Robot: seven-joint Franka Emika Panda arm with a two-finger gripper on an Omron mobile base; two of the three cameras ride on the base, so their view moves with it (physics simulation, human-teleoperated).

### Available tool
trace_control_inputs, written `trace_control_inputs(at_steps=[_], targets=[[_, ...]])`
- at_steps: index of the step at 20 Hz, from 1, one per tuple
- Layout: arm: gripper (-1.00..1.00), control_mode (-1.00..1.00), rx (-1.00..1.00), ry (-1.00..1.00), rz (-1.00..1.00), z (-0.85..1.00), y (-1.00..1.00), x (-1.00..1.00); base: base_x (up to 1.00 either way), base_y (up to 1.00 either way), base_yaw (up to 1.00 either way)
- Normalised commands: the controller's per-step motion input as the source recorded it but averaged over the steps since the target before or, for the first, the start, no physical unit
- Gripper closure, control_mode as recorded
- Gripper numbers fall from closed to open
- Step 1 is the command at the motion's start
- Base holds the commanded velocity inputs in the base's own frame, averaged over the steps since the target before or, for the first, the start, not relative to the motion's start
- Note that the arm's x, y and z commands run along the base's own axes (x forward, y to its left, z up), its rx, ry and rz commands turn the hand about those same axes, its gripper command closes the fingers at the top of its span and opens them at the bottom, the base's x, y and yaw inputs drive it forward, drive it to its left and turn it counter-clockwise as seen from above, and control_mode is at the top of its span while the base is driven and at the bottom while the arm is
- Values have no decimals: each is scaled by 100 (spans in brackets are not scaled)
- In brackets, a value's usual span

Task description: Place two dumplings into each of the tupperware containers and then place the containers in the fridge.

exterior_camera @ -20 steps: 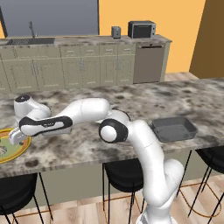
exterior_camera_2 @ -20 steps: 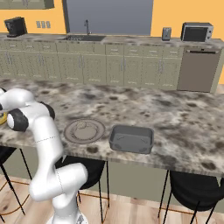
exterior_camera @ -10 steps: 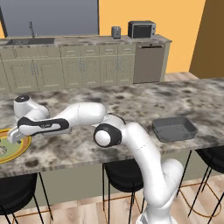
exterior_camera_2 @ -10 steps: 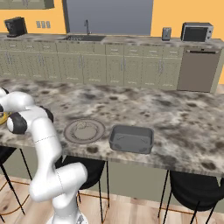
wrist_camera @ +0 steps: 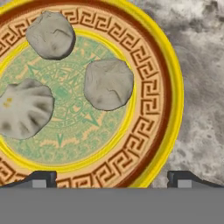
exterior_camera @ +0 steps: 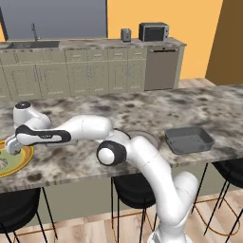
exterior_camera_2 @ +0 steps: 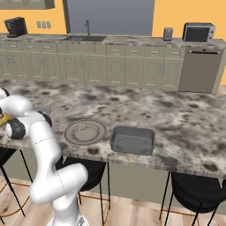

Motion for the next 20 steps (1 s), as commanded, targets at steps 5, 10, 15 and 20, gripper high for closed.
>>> trace_control_inputs(at_steps=[5,10,15,20], targets=[[-100,-100,1,0,0,-39,17,0,0,0,0],[-100,-100,6,-1,0,-7,16,12,0,0,0],[-100,-100,7,0,0,0,16,20,0,0,0],[-100,-100,4,0,0,0,14,19,0,0,0]])
